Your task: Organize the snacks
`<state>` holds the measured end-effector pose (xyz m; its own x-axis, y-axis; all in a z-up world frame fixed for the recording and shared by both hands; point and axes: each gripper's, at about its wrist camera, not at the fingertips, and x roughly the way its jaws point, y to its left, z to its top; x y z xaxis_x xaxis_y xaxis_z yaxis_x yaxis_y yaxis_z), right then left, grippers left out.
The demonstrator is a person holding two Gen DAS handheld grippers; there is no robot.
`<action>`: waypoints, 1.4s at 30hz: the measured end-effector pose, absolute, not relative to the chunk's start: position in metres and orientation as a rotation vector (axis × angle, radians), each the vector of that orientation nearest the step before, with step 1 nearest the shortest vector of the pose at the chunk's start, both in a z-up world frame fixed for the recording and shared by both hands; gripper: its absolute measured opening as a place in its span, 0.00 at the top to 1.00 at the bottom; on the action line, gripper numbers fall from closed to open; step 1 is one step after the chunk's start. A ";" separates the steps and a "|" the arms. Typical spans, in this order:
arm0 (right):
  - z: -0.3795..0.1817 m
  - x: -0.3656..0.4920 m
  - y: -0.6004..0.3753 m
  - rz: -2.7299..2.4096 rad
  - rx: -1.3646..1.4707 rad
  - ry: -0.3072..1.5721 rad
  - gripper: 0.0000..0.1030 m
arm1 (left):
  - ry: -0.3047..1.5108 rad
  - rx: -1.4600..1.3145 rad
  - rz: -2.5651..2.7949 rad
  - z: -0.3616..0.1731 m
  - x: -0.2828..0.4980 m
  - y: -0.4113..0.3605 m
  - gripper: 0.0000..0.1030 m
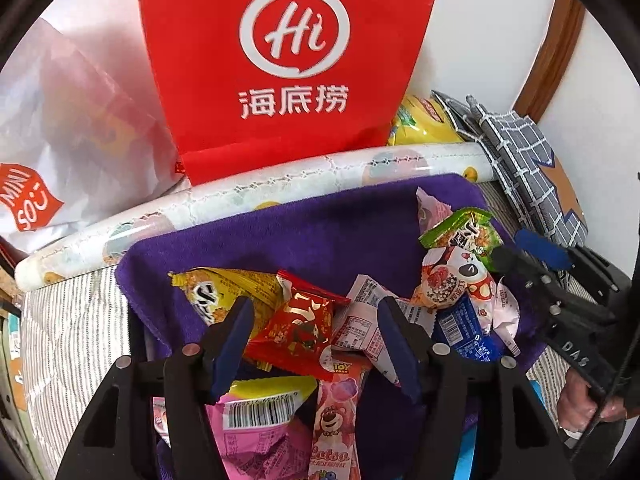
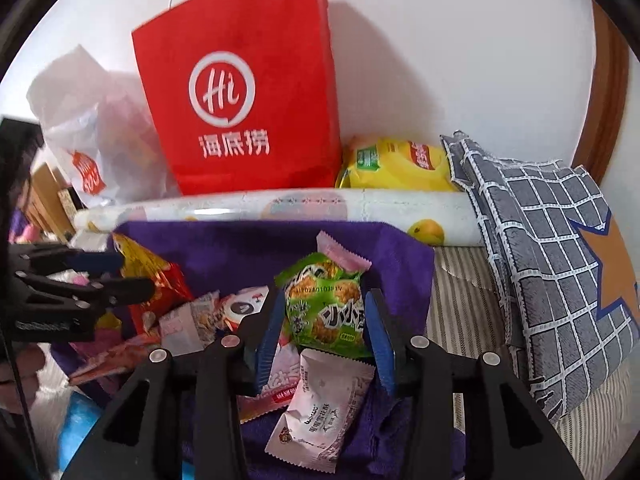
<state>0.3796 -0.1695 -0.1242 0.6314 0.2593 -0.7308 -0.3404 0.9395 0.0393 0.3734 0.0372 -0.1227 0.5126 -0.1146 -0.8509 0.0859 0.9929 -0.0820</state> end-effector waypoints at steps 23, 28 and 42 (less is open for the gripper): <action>-0.049 0.303 -0.180 0.268 -0.078 0.749 0.49 | 0.879 -0.070 -0.061 -0.056 0.284 0.035 0.25; -0.022 0.253 -0.187 0.237 -0.075 0.697 0.38 | 0.806 -0.079 -0.067 -0.027 0.239 0.032 0.22; 0.009 0.133 -0.214 0.164 -0.003 0.674 0.11 | 0.651 -0.069 -0.027 0.009 0.123 0.010 0.10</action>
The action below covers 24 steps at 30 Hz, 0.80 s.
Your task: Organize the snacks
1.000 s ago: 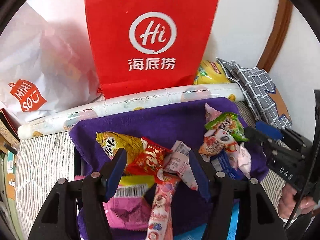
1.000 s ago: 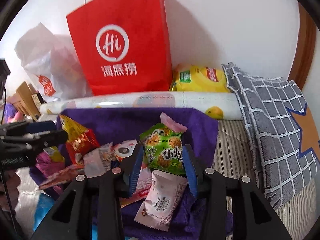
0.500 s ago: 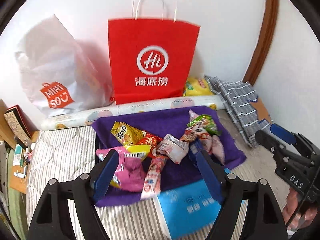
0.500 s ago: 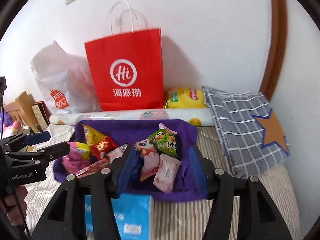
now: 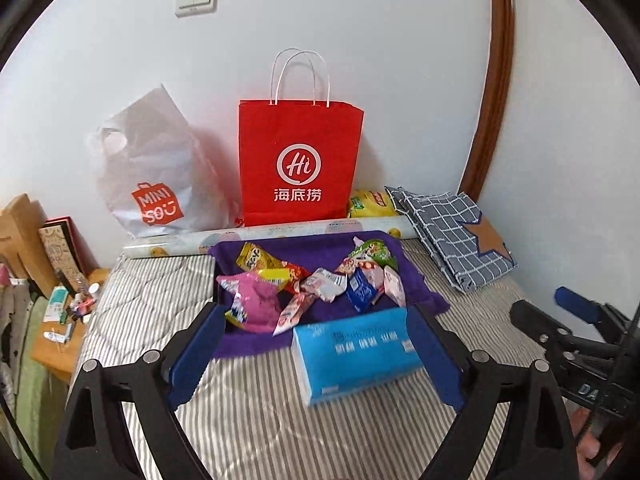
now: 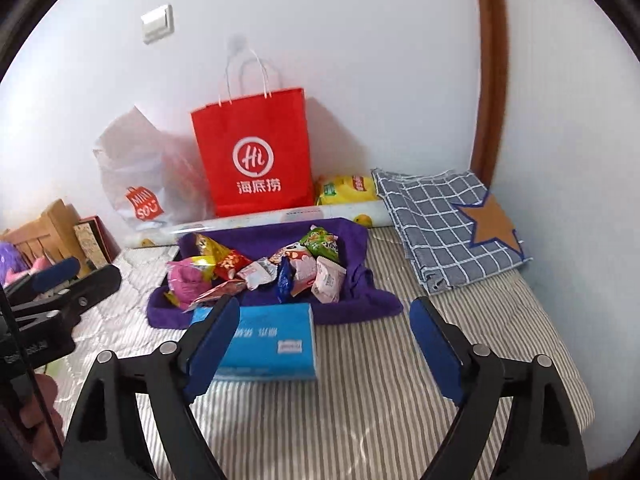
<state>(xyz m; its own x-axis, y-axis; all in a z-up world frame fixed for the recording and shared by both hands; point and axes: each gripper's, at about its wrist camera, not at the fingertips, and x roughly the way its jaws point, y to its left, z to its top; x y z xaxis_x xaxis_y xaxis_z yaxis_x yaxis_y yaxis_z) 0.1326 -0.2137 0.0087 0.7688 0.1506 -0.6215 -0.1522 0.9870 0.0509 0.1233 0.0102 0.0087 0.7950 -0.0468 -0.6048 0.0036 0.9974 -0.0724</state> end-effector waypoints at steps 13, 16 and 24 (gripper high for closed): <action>0.017 0.058 -0.224 0.102 -0.055 0.626 0.02 | 0.573 -0.041 0.022 0.018 0.055 -0.003 0.06; 0.019 0.050 -0.227 0.094 -0.046 0.620 0.02 | 0.568 -0.040 0.034 0.018 0.048 -0.002 0.06; 0.024 0.036 -0.230 0.088 -0.037 0.604 0.02 | 0.565 -0.045 0.029 0.020 0.037 -0.005 0.06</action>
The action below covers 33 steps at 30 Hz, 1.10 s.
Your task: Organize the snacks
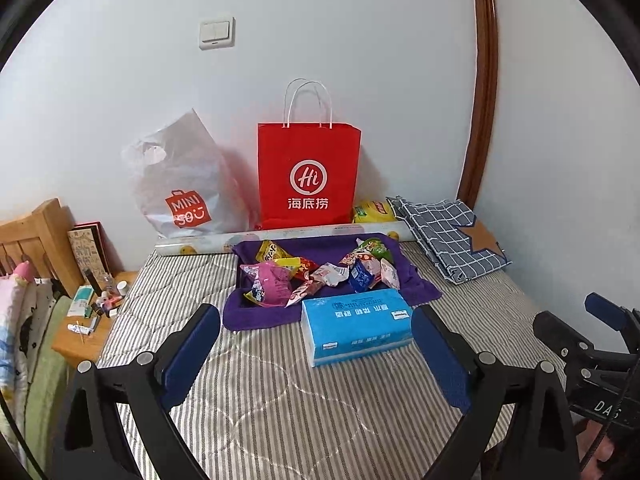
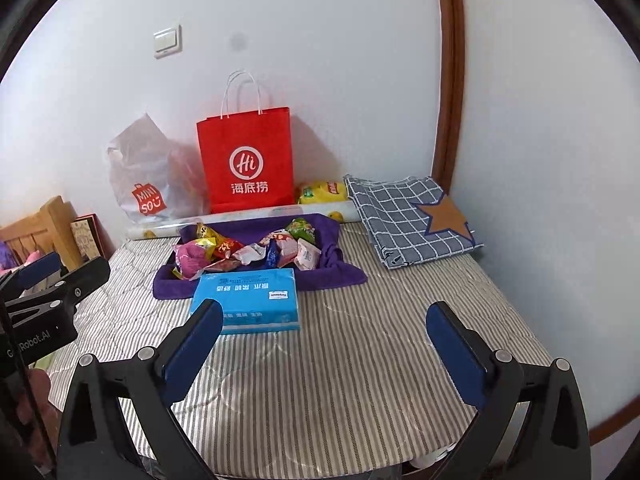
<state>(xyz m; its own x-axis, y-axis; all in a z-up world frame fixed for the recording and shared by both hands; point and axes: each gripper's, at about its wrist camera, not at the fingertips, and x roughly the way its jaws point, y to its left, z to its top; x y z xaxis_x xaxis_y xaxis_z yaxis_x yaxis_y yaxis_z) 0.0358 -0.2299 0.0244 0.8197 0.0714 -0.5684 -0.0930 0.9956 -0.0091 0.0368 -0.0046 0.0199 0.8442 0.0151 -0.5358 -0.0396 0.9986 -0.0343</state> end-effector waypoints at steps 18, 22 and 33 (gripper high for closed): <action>0.028 0.030 -0.232 0.082 -0.026 0.589 0.02 | 0.568 -0.034 0.034 0.019 0.033 -0.007 0.06; 0.029 0.028 -0.232 0.081 -0.030 0.584 0.02 | 0.570 -0.033 0.034 0.019 0.033 -0.007 0.06; 0.030 0.027 -0.233 0.081 -0.023 0.584 0.02 | 0.571 -0.033 0.034 0.019 0.033 -0.008 0.06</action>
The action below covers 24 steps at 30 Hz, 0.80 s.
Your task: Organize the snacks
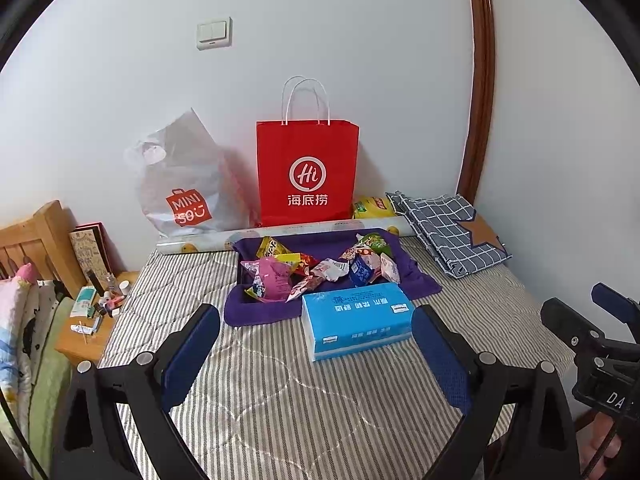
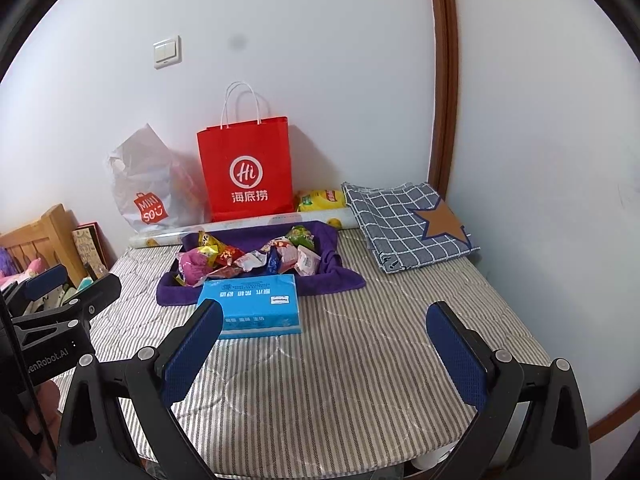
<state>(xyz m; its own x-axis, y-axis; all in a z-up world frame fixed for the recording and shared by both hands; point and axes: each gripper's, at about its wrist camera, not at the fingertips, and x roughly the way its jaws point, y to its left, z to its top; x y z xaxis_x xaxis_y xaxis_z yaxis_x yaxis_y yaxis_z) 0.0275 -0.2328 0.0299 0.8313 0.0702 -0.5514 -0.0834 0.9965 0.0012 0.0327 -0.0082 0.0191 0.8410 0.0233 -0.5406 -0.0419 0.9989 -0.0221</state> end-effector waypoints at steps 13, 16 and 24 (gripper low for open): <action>0.029 0.027 -0.230 0.083 -0.019 0.585 0.02 | 0.575 -0.035 0.039 0.017 0.031 -0.006 0.06; 0.029 0.026 -0.229 0.086 -0.022 0.584 0.02 | 0.574 -0.038 0.039 0.017 0.030 -0.004 0.06; 0.030 0.025 -0.226 0.089 -0.021 0.583 0.02 | 0.575 -0.041 0.044 0.016 0.029 -0.001 0.06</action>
